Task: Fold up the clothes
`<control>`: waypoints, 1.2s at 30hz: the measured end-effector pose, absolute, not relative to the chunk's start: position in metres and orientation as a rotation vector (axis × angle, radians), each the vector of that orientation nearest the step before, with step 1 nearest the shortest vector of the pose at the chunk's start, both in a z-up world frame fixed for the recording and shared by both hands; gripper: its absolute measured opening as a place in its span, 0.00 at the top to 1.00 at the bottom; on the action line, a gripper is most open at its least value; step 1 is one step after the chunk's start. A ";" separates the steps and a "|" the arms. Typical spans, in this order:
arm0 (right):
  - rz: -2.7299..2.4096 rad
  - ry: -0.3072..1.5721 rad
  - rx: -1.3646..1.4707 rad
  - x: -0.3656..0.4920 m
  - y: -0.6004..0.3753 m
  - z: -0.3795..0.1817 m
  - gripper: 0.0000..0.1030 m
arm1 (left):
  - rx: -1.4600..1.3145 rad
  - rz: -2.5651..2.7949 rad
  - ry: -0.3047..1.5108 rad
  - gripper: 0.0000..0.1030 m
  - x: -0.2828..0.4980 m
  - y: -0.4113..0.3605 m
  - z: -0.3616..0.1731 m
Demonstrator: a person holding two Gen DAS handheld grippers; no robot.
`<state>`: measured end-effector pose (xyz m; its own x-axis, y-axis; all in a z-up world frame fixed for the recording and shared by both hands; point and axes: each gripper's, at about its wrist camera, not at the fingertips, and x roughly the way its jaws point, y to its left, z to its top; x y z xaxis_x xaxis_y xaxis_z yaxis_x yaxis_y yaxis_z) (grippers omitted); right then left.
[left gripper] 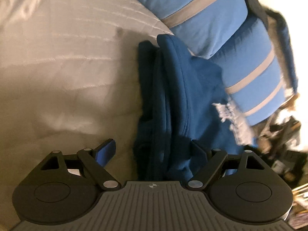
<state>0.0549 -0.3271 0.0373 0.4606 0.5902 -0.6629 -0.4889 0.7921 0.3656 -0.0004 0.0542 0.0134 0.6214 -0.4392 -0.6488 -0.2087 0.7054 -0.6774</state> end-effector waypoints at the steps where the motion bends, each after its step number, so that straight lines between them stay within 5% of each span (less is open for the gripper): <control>1: 0.661 0.867 0.131 0.055 -0.327 0.037 0.00 | -0.850 -0.176 0.903 0.14 0.001 0.059 0.009; 14: 0.623 0.874 0.189 0.068 -0.334 0.033 0.00 | -0.996 -0.339 0.929 0.16 0.020 0.051 -0.008; 16: 0.616 0.870 0.214 0.073 -0.336 0.033 0.00 | -1.034 -0.341 0.954 0.35 0.020 0.050 -0.012; 17: 0.610 0.870 0.230 0.077 -0.337 0.032 0.00 | -1.062 -0.327 0.982 0.55 0.021 0.051 -0.017; 18: 0.606 0.874 0.250 0.081 -0.338 0.030 0.00 | -1.084 -0.318 0.998 0.60 0.021 0.052 -0.021; 36: 0.688 0.972 0.740 0.180 -0.342 -0.029 0.00 | -1.046 -0.285 0.896 0.66 0.009 0.046 -0.020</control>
